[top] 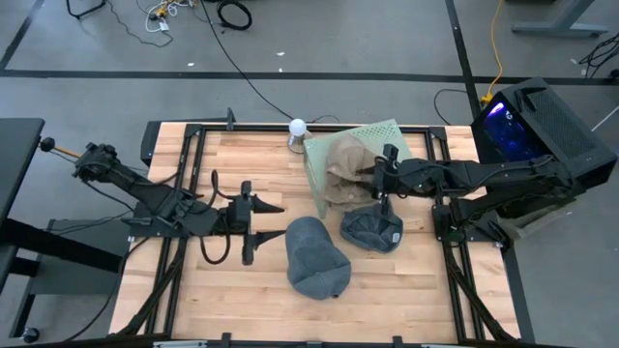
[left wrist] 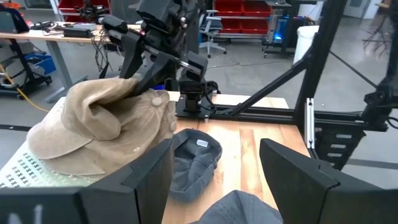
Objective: Stack caps on shelf
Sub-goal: Stack the brown cap on the brown cap on the shelf, then adjust the brown caps
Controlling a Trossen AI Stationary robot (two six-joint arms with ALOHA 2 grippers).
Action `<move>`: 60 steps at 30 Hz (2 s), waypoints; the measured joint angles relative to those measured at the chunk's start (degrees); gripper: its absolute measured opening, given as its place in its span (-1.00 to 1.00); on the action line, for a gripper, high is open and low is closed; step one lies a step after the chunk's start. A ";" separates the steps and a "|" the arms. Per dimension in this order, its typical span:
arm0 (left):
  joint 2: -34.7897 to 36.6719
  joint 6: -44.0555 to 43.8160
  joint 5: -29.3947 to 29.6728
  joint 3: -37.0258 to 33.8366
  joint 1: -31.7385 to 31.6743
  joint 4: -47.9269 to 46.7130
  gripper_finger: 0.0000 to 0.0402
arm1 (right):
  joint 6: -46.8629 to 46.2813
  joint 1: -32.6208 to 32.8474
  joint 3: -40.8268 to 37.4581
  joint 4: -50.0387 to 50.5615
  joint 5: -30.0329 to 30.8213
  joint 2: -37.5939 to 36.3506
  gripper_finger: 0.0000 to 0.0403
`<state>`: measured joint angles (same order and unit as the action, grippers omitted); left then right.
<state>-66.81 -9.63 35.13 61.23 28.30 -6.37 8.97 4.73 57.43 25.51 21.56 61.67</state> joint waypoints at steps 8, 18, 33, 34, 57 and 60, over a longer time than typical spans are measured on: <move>0.00 -0.13 0.00 0.00 -2.63 0.02 0.21 | 4.19 -0.02 0.00 -5.36 0.92 -4.14 0.12; -5.88 5.48 0.92 0.00 -6.64 6.15 0.12 | -3.42 4.58 -0.03 -5.01 -13.48 -8.60 0.18; -9.81 10.49 4.65 0.00 -11.41 12.70 -0.45 | -10.74 27.60 -0.46 -4.99 7.44 7.70 -0.89; -9.81 9.77 3.31 0.00 -11.99 12.67 -0.48 | -11.79 27.75 -0.46 -4.64 8.10 8.74 -0.88; -17.29 1.44 -12.48 -0.02 -23.39 16.36 -0.07 | -20.73 20.67 -0.51 3.16 11.06 14.10 -0.99; -18.34 -0.54 -14.62 0.04 -25.18 16.24 0.21 | -20.74 19.54 -0.98 2.80 12.31 14.10 -1.00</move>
<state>-85.15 -10.17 20.51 61.27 3.12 9.87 -11.77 24.27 56.45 28.32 33.87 75.77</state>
